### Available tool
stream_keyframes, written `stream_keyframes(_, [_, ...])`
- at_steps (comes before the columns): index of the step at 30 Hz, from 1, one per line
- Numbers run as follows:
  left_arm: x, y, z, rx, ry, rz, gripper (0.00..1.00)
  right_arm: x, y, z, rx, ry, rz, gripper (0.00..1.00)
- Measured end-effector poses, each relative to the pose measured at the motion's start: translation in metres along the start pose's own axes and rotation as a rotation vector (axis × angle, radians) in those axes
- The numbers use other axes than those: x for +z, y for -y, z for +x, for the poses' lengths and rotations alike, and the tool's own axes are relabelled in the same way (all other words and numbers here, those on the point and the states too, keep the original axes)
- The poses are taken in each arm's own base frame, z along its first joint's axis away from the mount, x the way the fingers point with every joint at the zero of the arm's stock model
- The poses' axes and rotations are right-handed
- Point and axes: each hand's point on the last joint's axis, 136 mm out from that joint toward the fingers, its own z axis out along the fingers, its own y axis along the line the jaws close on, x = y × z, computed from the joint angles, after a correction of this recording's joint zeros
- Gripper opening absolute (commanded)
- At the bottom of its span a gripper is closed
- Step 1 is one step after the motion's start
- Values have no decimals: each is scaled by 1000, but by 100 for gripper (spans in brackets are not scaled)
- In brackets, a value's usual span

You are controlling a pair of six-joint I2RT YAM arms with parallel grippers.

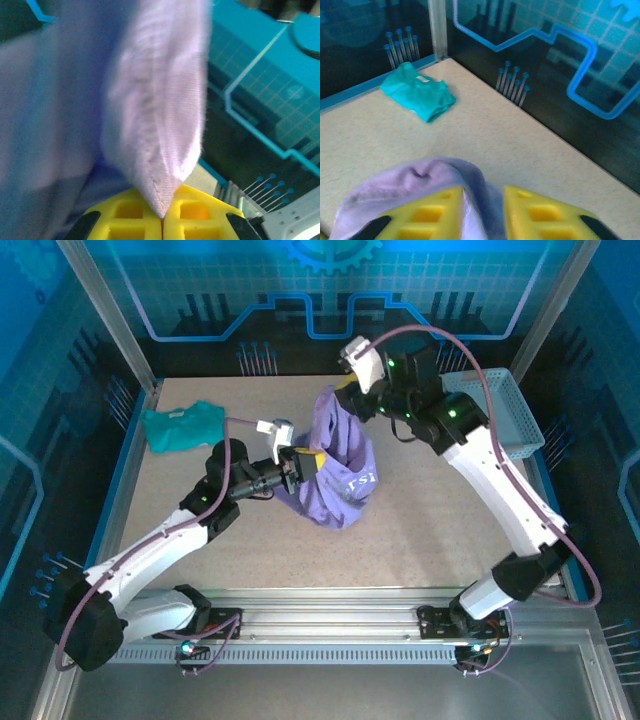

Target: Fold the inside-out t-shirt

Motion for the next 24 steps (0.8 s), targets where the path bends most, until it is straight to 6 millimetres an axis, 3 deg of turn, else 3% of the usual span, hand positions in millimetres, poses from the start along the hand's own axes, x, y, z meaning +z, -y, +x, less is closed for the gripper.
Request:
stream_keyframes(2, [3, 0, -6, -54, 25, 9, 0, 17, 9, 7, 18, -39, 45, 44])
stream_keyframes(4, [6, -5, -9, -112, 44, -6, 0, 31, 13, 36, 39, -116, 72, 47])
stream_keyframes(6, [7, -12, -12, -158, 70, -38, 0, 36, 8, 76, 63, -197, 72, 49])
stream_keyframes(8, [7, -19, -16, -183, 98, -72, 0, 29, -3, 121, 89, -260, 45, 51])
stream_keyframes(11, [5, -27, -22, -199, 133, -119, 0, 2, -31, 176, 127, -281, -12, 56])
stream_keyframes(15, [4, -28, -35, -195, 170, -148, 0, -20, -71, 204, 140, -194, -94, 70])
stream_keyframes(17, [3, -29, -39, -192, 185, -157, 0, -13, -87, 220, 157, -176, -123, 76])
stream_keyframes(20, [2, -30, -41, -194, 193, -170, 0, 18, -93, 252, 151, -225, -89, 80])
stream_keyframes(21, [2, -31, -40, -194, 193, -173, 0, 26, -92, 260, 150, -239, -69, 77])
stream_keyframes(24, [1, -31, -42, -194, 199, -179, 0, 45, -77, 281, 162, -270, 7, 31])
